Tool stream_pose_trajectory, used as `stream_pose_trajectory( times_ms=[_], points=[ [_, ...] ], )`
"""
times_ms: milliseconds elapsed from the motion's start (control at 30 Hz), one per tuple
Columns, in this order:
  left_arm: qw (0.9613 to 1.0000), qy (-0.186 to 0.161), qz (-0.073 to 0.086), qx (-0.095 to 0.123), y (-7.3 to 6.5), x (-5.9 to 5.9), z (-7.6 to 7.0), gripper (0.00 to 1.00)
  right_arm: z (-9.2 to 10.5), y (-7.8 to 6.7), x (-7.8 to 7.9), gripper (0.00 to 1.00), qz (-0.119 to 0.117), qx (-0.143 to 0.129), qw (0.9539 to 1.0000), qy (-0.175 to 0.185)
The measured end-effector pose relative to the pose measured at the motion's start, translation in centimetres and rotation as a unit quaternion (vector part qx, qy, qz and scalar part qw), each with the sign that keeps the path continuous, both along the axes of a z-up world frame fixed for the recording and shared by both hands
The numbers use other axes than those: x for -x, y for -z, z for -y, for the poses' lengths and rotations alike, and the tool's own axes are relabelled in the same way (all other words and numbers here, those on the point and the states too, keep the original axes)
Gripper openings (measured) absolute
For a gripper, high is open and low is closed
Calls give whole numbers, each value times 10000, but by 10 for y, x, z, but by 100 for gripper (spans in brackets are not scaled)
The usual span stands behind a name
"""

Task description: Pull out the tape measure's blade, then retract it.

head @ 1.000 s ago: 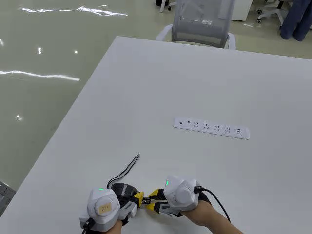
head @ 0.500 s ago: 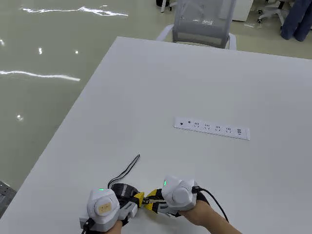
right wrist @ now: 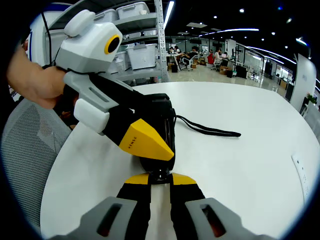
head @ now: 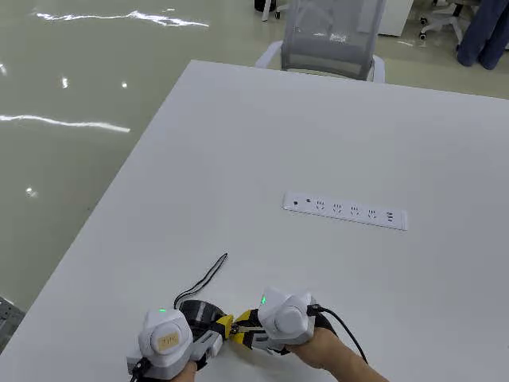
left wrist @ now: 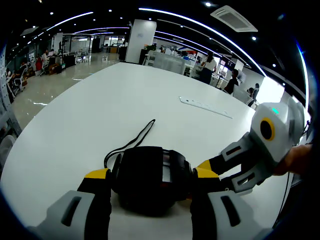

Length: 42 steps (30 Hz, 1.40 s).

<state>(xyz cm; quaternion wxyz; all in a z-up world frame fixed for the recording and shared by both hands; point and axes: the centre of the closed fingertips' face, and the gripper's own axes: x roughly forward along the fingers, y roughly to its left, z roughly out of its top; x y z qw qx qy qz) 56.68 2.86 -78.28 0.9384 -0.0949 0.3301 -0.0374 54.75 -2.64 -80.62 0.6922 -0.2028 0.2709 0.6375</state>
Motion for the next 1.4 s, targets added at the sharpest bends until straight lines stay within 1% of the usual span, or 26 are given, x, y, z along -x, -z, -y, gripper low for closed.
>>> stream_pose_trajectory(
  times_ms=[267, 467, 733, 833, 1067, 1133, 1400],
  points=[
    [10000, 17, -3, -3, -2, 0, 0, 61, -4, 1, 0, 13, -12, -12, 10000, -20],
    [10000, 23, -1, -5, 0, 0, -1, 61, -5, 1, 1, 13, -7, -13, 10000, -48],
    [10000, 80, -24, -38, 0, 1, 0, 62, -5, 3, 2, 13, -2, -4, 9999, -105],
    [9999, 68, -19, -81, 1, 0, 1, 62, -5, 4, 2, 13, 3, 14, 9999, -112],
    [9996, 177, -34, -202, 4, 1, 3, 62, -5, 8, 4, 13, 7, 75, 9999, -133],
    [9997, 164, -17, -190, 2, 1, 3, 62, -4, 7, 4, 14, 3, 64, 9999, -125],
    [9996, 194, -50, -180, 3, 1, 3, 63, -4, 8, 4, 14, 46, 97, 9998, -140]
  ],
)
